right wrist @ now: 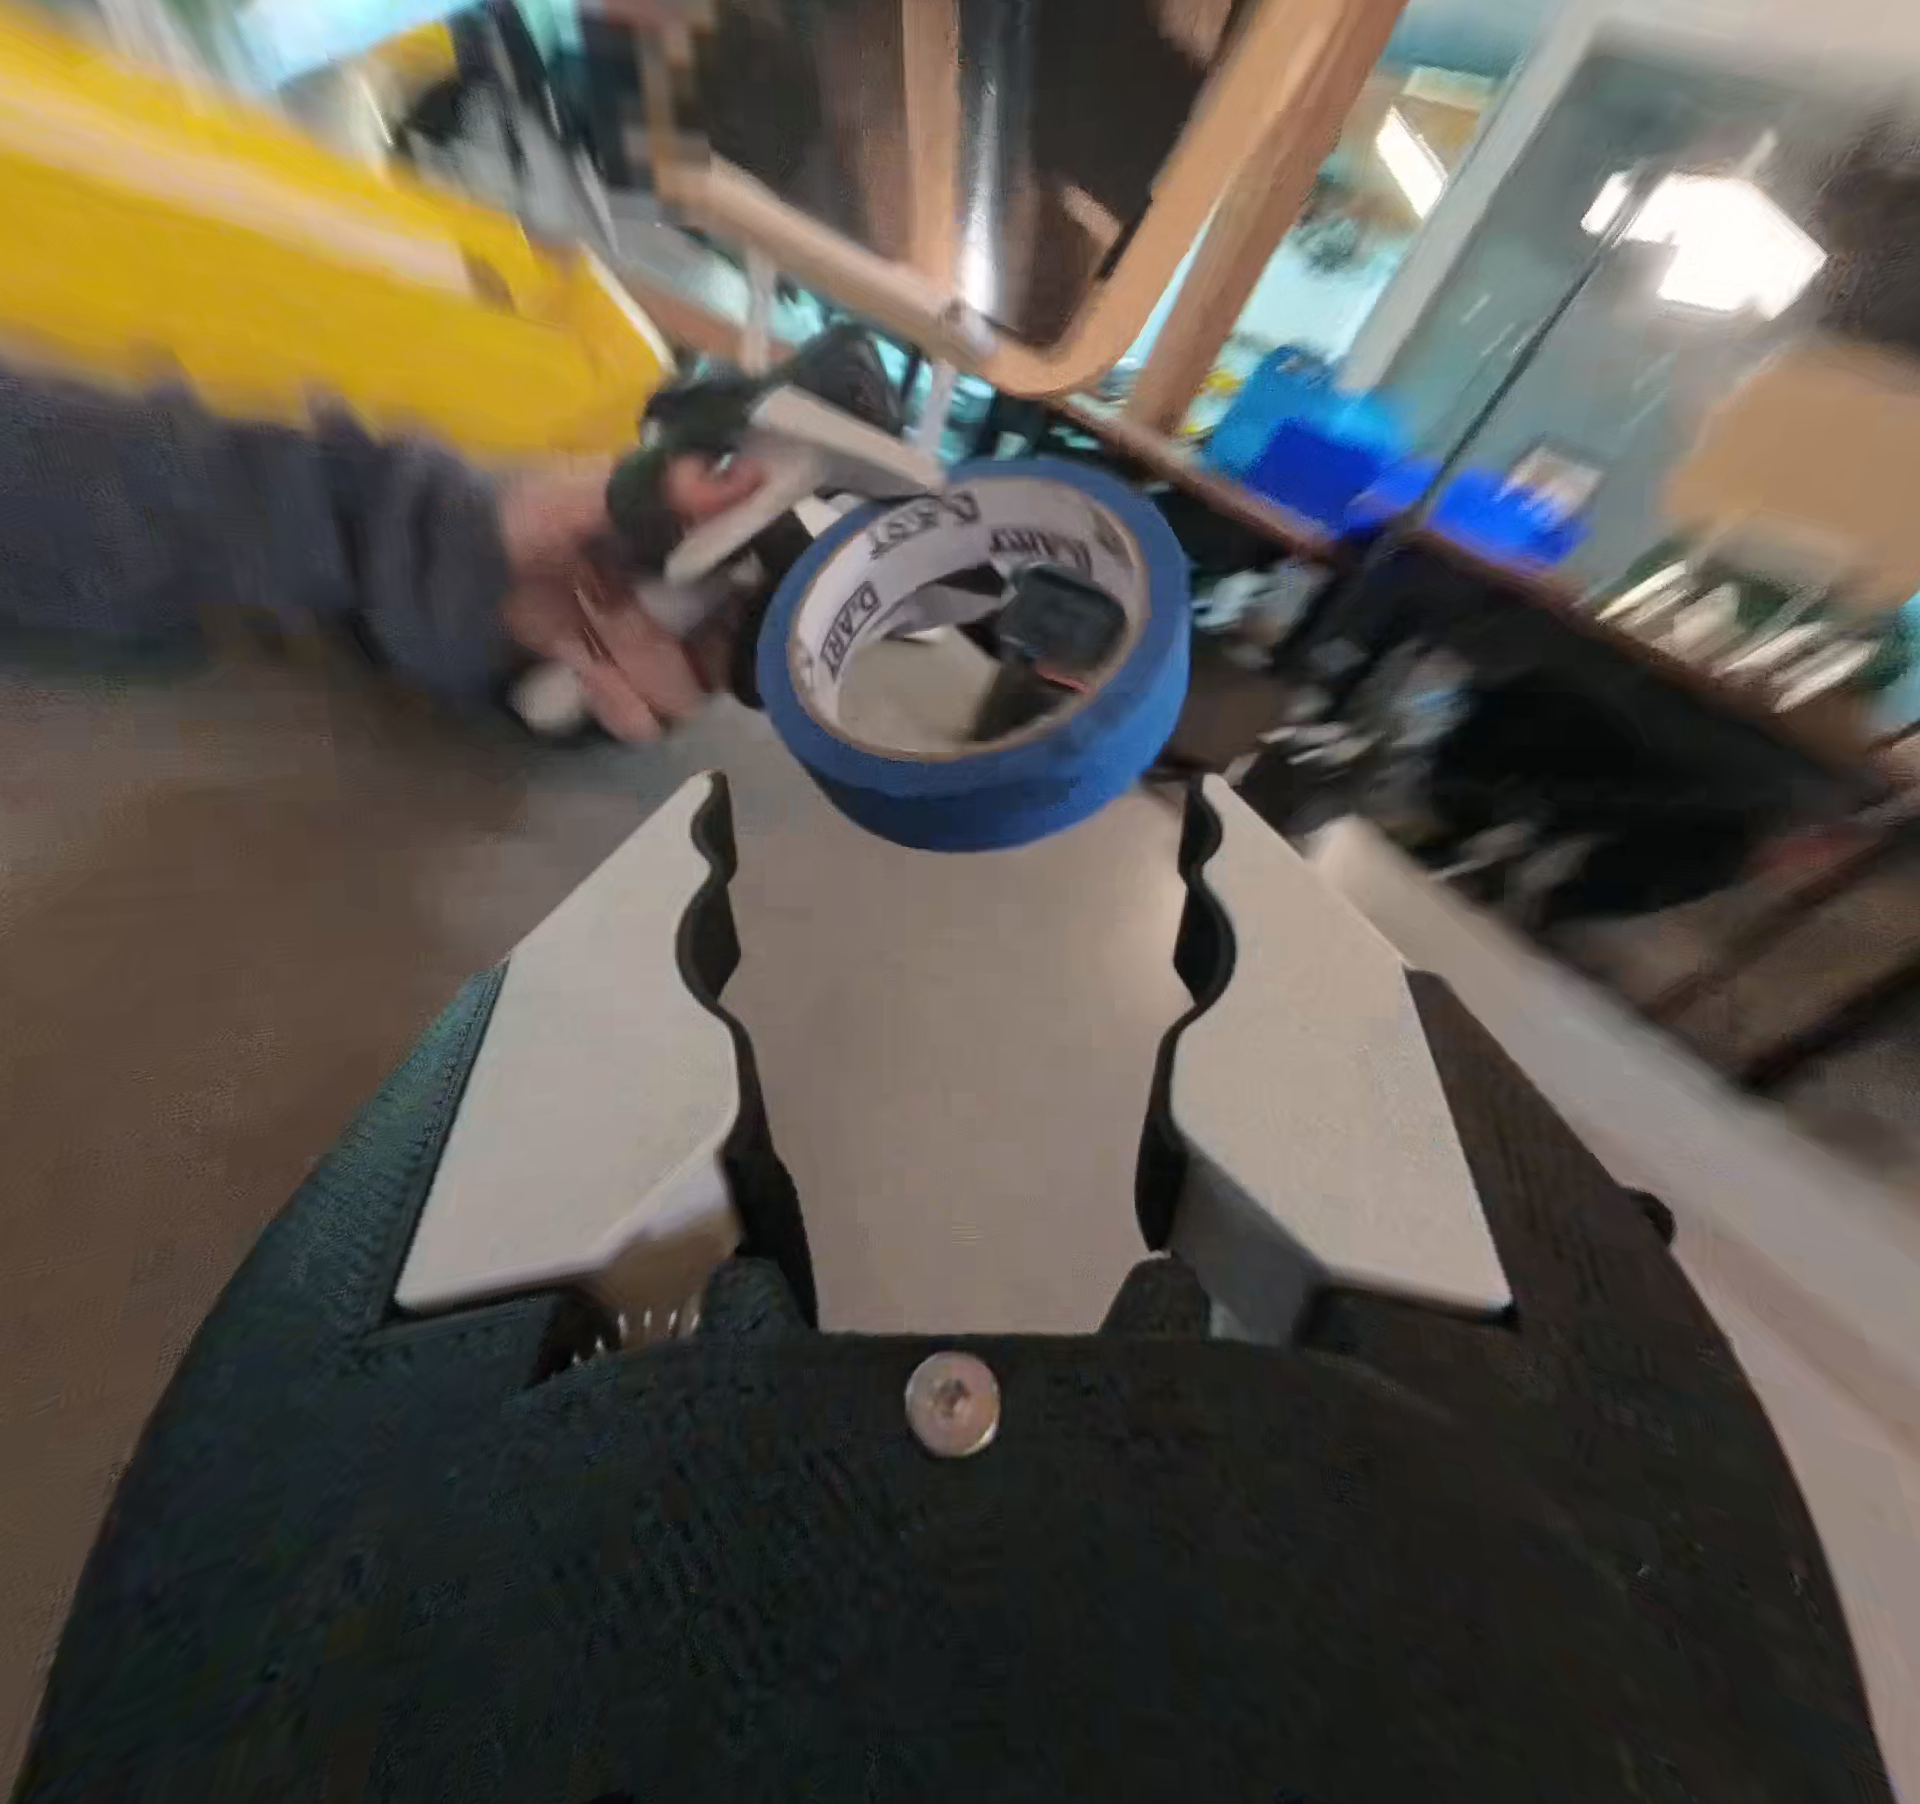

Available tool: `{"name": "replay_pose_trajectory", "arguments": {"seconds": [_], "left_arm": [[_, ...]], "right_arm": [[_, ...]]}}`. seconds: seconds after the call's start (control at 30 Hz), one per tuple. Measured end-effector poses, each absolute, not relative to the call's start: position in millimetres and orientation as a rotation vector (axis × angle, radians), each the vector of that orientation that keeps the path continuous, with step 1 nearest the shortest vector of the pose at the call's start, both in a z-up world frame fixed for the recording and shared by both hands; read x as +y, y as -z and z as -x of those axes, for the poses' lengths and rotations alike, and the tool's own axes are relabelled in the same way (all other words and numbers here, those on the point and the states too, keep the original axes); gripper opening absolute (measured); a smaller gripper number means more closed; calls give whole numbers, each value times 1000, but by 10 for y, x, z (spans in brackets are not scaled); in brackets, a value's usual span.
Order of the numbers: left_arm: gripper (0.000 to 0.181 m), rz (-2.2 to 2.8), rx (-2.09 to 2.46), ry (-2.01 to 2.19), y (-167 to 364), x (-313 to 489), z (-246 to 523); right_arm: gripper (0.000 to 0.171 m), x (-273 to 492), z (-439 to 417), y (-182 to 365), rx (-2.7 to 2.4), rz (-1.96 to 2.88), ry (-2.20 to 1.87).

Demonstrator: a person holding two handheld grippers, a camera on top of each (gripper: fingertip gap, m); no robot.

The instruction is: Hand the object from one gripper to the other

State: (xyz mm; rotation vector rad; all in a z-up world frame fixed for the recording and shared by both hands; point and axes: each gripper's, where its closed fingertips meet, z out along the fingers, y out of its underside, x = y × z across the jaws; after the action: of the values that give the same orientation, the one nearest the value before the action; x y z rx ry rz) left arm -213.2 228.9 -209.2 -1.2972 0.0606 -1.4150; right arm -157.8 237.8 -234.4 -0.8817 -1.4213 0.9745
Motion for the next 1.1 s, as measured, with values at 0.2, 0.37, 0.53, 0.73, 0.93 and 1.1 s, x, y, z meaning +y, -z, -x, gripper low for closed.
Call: {"name": "replay_pose_trajectory", "arguments": {"seconds": [0.2, 0.37, 0.53, 0.73, 0.93, 1.1], "left_arm": [[27, 1209, 462, 1152, 1912, 1976, 1856], [28, 1279, 527, 1130, 2065, 2005, 1732], [26, 1380, 472, 1150, 2180, 2103, 1743], [68, 1495, 12, 1358, 2322, 2439, 2060], [86, 1447, -309, 1667, 2401, 2543, 2125], [41, 1450, -335, 1766, 2446, 2546, 2005]], "right_arm": [[78, 2297, 1480, 2158, -1192, 1282, -2036], [55, 2199, 1501, 2252, -1250, 1315, -2100], [27, 2336, 1517, 2353, -1300, 1311, -1878], [27, 2530, 1528, 2342, -1388, 988, -1125], [27, 2456, 1581, 2367, -1451, 426, -188], [27, 2350, 1663, 2413, -1447, 255, 57]]}}
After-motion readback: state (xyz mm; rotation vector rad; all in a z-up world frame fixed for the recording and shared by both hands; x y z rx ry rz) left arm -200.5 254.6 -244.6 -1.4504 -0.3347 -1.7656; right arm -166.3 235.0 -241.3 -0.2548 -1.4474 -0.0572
